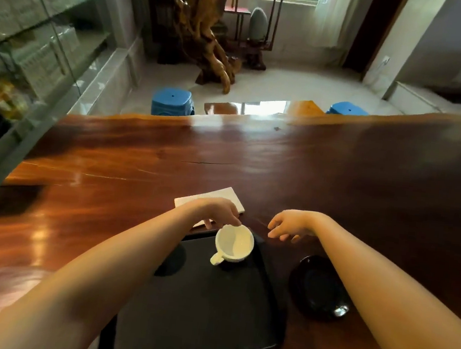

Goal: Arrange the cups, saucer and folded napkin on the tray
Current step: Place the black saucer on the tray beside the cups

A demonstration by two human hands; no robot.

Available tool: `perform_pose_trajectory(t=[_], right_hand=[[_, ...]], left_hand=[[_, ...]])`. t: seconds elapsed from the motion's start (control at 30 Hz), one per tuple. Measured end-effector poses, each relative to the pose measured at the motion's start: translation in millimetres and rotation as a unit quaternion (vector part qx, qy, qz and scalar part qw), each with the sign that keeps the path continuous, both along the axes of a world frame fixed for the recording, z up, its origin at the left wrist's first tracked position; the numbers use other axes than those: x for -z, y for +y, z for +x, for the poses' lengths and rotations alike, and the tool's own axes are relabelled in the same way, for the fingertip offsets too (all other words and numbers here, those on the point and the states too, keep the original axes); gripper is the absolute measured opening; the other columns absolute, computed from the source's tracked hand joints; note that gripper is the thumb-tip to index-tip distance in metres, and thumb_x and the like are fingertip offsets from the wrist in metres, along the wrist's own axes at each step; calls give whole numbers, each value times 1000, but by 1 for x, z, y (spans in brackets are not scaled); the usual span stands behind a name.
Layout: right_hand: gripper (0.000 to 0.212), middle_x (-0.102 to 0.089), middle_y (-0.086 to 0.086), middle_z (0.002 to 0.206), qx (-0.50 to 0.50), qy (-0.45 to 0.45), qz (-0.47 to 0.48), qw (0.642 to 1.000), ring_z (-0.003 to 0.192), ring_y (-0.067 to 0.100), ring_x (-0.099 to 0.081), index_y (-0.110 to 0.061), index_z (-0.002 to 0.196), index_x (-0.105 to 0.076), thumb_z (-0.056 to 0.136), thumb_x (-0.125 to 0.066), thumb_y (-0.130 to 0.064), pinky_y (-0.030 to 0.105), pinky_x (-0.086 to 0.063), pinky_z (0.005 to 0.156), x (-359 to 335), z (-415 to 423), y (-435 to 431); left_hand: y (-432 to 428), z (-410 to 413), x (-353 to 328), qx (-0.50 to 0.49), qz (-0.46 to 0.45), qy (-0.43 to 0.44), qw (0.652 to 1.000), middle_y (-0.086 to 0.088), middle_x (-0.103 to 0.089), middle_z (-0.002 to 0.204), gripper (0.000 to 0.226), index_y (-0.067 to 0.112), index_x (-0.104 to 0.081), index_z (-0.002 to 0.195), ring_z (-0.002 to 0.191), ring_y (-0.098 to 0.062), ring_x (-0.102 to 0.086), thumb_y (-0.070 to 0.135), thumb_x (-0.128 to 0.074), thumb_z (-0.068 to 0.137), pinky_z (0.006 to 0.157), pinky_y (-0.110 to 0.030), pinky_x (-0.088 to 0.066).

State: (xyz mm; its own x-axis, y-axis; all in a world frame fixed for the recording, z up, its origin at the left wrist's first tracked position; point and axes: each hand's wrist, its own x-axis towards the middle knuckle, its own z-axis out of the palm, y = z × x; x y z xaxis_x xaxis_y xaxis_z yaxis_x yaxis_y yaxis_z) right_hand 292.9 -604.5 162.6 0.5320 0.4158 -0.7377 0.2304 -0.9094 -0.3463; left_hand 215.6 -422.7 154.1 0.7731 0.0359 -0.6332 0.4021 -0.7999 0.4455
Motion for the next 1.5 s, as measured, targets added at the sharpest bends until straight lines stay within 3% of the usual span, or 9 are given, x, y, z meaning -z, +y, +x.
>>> perform_pose_trajectory(t=[0.17, 0.33, 0.57, 0.7, 0.87, 0.97, 1.07, 1.3, 1.5], right_hand=[[47, -48, 6, 138, 9, 4, -14, 1000, 121, 23, -52, -14, 135, -44, 91, -56, -24, 41, -46, 99, 0, 18, -73], [46, -52, 7, 133, 18, 4, -17, 1000, 119, 23, -53, -13, 134, -45, 91, -56, -23, 39, -47, 96, 12, 36, -142], [45, -55, 10, 129, -17, 1, -47, 999, 111, 22, -56, -12, 134, -46, 91, -55, -24, 39, -51, 94, 56, 52, -211], [46, -56, 12, 129, -28, 12, -52, 998, 113, 24, -57, -10, 136, -44, 92, -54, -22, 36, -51, 90, 83, 51, -227], [53, -53, 12, 129, -23, 5, -41, 999, 109, 27, -58, -12, 139, -37, 91, -56, -20, 36, -54, 85, 119, 50, -236], [56, -54, 14, 125, -17, -36, -2, 999, 107, 30, -58, -16, 138, -35, 88, -58, -15, 36, -52, 83, 138, 50, -235], [51, -58, 15, 111, 17, -61, 38, 997, 97, 30, -61, -18, 130, -37, 85, -55, -5, 43, -53, 85, 155, 53, -234], [47, -55, 12, 102, 62, -85, 89, 990, 90, 31, -62, -20, 121, -38, 83, -49, 5, 46, -56, 77, 174, 57, -229], [53, -57, 16, 111, 77, -85, 103, 988, 92, 32, -62, -21, 124, -37, 82, -48, 9, 49, -56, 79, 167, 65, -223]], left_hand=[[-67, 19, 1, 14, -7, 10, 1000, -5, -55, 132, 45, 15, -45, 135, 113, -23, -60, 31, -50, 94, 89, -41, -55], [-137, 33, 14, 23, 6, 25, 999, -5, -54, 133, 48, 16, -42, 138, 112, -23, -61, 32, -49, 94, 89, -40, -55], [-208, 39, 52, 9, 32, 65, 997, -15, -60, 123, 42, 10, -51, 130, 106, -26, -63, 30, -48, 93, 80, -42, -57], [-228, 31, 82, -71, 33, 98, 992, -19, -64, 116, 41, 2, -53, 123, 102, -31, -65, 31, -49, 94, 73, -39, -58], [-246, 18, 121, -187, 23, 112, 976, -22, -67, 102, 34, -6, -55, 112, 88, -35, -70, 21, -48, 92, 75, -38, -60], [-251, 17, 134, -260, -26, 99, 960, -21, -66, 102, 31, -3, -48, 117, 84, -33, -71, 15, -51, 91, 62, -33, -60], [-254, 16, 143, -334, -65, 72, 938, -19, -57, 120, 41, 3, -35, 128, 85, -32, -70, 10, -51, 91, 48, -27, -55], [-258, 17, 165, -442, -132, 24, 887, -16, -46, 127, 45, 8, -35, 127, 110, -37, -55, -8, -48, 86, 76, -46, -59], [-255, 20, 159, -480, -149, 9, 865, -19, -46, 129, 46, 4, -39, 127, 112, -40, -55, -11, -51, 85, 77, -50, -58]])
